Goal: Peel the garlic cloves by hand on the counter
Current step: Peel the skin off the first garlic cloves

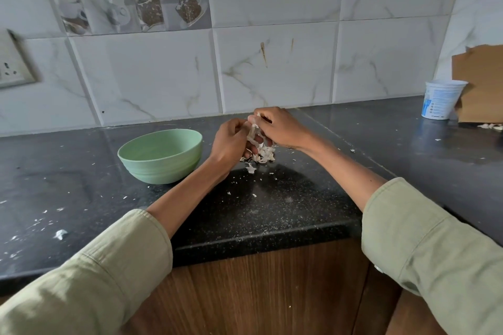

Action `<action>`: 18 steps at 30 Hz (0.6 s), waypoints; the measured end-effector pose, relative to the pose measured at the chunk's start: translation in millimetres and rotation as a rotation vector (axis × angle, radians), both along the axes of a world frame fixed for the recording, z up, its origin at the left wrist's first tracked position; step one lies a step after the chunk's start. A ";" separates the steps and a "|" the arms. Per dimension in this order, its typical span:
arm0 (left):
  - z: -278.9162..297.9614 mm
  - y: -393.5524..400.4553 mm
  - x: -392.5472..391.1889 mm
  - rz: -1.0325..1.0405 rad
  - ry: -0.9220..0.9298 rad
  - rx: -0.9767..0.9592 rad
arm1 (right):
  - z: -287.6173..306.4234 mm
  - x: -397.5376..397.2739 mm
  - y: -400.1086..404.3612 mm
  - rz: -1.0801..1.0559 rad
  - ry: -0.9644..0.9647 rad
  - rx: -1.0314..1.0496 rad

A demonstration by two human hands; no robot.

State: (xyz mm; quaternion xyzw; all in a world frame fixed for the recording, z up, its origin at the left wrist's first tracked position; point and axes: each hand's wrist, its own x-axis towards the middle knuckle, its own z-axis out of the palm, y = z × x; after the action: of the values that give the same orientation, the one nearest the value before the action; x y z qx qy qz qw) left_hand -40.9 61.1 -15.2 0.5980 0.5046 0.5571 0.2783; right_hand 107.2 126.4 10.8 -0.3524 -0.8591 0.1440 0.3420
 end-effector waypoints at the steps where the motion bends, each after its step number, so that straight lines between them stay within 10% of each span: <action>1: -0.4 1.2 -1.3 0.010 0.009 0.014 | 0.6 0.8 -0.1 0.006 0.018 0.003; 18: -3.7 8.6 -2.3 0.122 0.189 0.045 | -1.4 3.7 2.7 -0.094 0.020 -0.026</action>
State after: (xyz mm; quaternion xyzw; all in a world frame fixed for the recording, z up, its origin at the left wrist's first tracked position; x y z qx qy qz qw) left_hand -43.3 69.6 -18.9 0.6222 0.5515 0.5252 0.1814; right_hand 111.0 129.2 9.4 -0.3954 -0.8362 0.1424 0.3522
